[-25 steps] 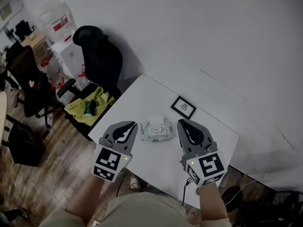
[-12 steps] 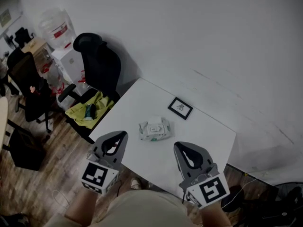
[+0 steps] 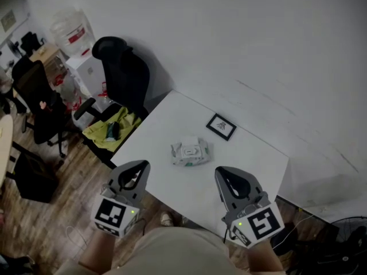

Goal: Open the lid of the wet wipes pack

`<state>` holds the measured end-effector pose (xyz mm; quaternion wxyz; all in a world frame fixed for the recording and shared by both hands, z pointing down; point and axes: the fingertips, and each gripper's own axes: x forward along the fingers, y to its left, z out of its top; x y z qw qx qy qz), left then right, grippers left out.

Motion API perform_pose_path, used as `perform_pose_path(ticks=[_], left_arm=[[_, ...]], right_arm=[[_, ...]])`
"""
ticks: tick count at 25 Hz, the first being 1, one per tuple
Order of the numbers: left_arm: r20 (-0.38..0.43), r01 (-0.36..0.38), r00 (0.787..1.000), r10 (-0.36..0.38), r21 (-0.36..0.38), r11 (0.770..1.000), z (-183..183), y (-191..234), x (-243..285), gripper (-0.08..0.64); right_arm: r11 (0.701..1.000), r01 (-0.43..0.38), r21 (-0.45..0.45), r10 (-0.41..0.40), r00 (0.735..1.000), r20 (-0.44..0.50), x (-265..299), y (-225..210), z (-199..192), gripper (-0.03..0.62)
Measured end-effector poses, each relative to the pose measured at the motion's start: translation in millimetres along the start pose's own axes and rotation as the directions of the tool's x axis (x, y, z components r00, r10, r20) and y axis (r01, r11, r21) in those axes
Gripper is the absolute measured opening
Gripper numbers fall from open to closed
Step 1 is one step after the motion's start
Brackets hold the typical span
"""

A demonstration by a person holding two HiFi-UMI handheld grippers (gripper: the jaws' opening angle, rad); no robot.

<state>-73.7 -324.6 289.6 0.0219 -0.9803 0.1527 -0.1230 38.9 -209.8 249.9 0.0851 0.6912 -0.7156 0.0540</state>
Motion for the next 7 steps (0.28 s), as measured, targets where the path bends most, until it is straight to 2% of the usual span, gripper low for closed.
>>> perform_pose_path(ticks=[7], left_arm=[[-0.010,-0.017,1.000,0.017,-0.012,1.000,6.3,3.0,-2.2,0.023]], right_arm=[[1.000,0.015,-0.021,-0.015,1.000,-0.012,-5.8,-8.7,1.1,0.025]])
